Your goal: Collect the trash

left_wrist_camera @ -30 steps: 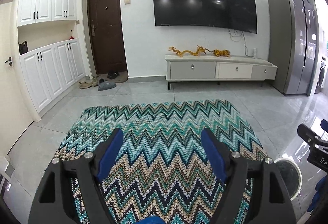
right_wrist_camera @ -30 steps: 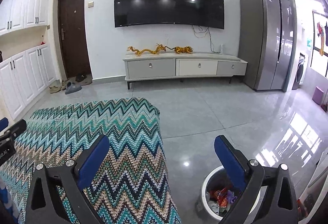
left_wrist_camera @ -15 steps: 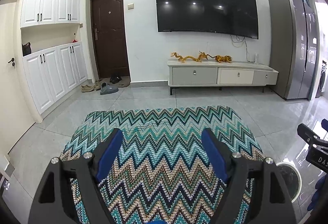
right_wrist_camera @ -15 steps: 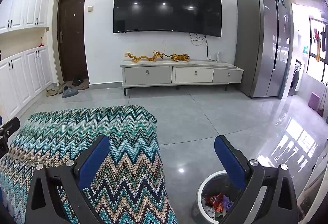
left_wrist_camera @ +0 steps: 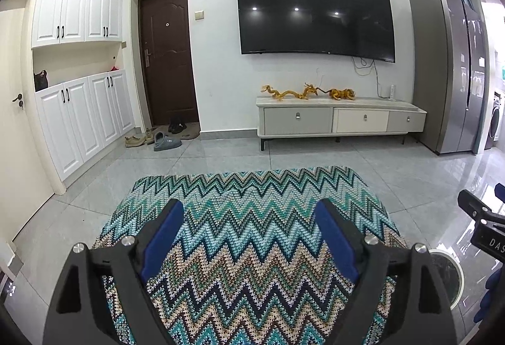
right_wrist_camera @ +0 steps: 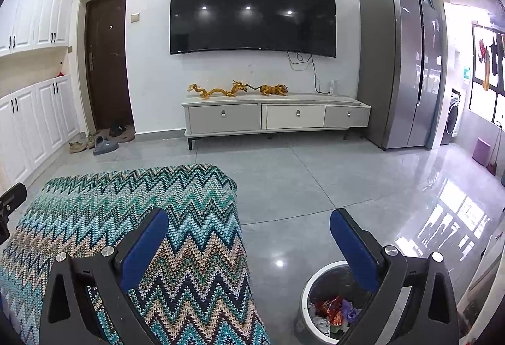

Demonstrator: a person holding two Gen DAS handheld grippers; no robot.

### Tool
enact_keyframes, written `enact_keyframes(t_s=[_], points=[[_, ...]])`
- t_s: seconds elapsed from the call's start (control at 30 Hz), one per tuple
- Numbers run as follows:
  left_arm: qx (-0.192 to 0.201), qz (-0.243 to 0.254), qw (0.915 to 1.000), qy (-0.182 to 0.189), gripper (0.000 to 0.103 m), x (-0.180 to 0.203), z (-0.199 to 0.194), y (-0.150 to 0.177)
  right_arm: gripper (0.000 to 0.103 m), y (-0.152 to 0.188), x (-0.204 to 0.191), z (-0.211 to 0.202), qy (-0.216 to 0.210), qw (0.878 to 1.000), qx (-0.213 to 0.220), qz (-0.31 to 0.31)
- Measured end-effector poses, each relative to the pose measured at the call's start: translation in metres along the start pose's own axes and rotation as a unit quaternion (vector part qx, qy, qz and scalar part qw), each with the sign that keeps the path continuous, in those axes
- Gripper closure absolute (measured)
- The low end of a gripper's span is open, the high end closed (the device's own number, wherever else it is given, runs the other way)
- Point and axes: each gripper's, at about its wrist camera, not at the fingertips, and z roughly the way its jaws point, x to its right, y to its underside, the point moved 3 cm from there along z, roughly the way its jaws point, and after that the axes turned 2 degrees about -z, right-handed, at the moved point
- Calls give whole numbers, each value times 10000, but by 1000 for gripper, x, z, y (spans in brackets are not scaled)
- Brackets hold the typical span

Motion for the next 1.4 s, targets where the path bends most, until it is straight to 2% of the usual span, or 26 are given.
enact_keyframes(t_s=[1.4], points=[[-125,-122,9998,122,18,-6,-2,3,0,3,7,-15,181,9998,61,-47]])
